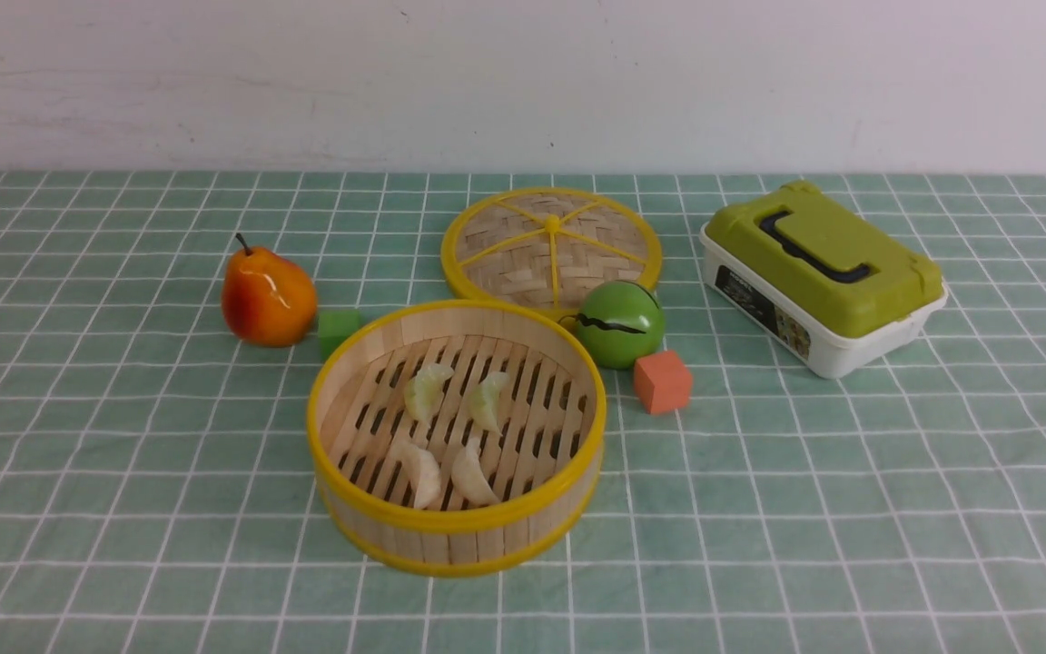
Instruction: Put the dumplings into the steamer on the table with the blue tablecloth.
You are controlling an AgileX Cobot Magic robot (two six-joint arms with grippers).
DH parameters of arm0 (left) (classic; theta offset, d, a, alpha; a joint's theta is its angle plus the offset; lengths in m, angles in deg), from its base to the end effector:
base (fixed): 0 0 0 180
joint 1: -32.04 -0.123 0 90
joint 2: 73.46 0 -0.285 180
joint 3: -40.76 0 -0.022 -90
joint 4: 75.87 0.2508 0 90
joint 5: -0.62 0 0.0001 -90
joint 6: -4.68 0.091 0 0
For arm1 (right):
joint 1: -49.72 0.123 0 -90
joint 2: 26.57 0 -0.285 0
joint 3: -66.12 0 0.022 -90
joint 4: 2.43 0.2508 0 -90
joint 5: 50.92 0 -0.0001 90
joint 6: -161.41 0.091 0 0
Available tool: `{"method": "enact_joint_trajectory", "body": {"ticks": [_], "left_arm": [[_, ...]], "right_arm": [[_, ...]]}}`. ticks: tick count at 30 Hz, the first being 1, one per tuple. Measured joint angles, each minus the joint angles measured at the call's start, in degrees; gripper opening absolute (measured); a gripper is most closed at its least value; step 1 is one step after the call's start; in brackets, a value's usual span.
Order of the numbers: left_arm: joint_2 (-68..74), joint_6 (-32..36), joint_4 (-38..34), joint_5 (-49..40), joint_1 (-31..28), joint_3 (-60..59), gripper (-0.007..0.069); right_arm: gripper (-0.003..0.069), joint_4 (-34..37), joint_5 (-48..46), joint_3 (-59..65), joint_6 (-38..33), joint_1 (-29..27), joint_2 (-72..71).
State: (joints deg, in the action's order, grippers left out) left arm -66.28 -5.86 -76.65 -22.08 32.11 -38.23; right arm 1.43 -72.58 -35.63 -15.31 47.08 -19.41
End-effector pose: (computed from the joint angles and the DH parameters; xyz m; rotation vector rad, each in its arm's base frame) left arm 0.0521 -0.0005 0.1678 -0.1819 1.8938 -0.1393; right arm 0.0525 -0.0001 0.1738 0.1377 1.8634 0.0742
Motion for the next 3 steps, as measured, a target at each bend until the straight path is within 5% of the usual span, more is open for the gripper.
{"method": "enact_joint_trajectory", "body": {"ticks": [3], "left_arm": [[0.0,0.0,0.0,0.0,0.0,0.0,-0.0015]], "right_arm": [[0.0117,0.0,0.0,0.0,0.0,0.0,0.0]]}}
